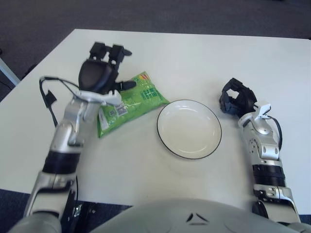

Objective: Put the snack into the plate.

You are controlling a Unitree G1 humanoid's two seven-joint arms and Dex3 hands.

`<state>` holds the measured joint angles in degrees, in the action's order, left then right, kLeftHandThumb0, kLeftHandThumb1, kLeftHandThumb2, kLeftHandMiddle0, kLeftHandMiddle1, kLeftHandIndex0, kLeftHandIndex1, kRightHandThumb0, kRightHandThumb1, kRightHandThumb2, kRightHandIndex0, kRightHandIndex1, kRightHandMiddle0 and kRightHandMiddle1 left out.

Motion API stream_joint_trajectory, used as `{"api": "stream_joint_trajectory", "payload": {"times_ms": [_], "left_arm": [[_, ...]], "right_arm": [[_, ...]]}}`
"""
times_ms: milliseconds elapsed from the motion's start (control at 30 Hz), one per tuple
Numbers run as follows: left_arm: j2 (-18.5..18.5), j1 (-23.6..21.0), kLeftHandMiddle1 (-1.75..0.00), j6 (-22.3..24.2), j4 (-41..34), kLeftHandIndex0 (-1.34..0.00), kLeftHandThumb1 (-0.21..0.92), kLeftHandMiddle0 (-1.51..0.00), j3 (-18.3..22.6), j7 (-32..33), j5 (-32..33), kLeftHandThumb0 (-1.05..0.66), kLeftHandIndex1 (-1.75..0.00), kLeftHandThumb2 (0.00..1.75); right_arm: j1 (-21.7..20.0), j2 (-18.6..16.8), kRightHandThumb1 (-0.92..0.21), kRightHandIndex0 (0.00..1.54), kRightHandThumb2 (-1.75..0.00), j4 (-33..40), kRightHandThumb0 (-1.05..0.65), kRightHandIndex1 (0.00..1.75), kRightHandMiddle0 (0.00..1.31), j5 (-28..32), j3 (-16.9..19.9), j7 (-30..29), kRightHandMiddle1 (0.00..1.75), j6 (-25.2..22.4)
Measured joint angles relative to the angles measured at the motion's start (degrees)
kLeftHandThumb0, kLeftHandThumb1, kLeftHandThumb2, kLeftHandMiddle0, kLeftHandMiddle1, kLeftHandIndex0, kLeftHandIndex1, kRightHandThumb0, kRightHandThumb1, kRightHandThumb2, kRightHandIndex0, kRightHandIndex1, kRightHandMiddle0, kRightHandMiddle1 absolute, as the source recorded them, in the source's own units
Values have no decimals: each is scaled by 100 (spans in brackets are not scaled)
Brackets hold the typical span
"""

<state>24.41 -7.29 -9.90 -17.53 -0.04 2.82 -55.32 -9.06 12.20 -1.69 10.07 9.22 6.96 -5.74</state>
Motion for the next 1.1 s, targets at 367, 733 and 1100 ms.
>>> {"api": "stream_joint_trajectory", "payload": {"times_ms": [367, 733, 1100], "left_arm": [[-29, 1043, -5, 1004, -1982, 0, 92, 0, 61, -2091, -236, -102, -30, 81], [113, 1141, 0, 1140, -2300, 0, 92, 0, 283, -2673, 365, -105, -18, 74], [484, 1155, 0, 1162, -2229, 0, 92, 0, 344, -3119, 449, -105, -18, 81]], "right_arm": [[73, 19, -39, 132, -123, -1, -46, 175, 56, -5, 0, -8, 175, -123], [51, 39, -38, 132, -124, -10, -46, 175, 57, -6, -14, -4, 175, -124], [4, 45, -37, 132, -125, -85, -46, 175, 57, -4, -4, 31, 175, -123]]}}
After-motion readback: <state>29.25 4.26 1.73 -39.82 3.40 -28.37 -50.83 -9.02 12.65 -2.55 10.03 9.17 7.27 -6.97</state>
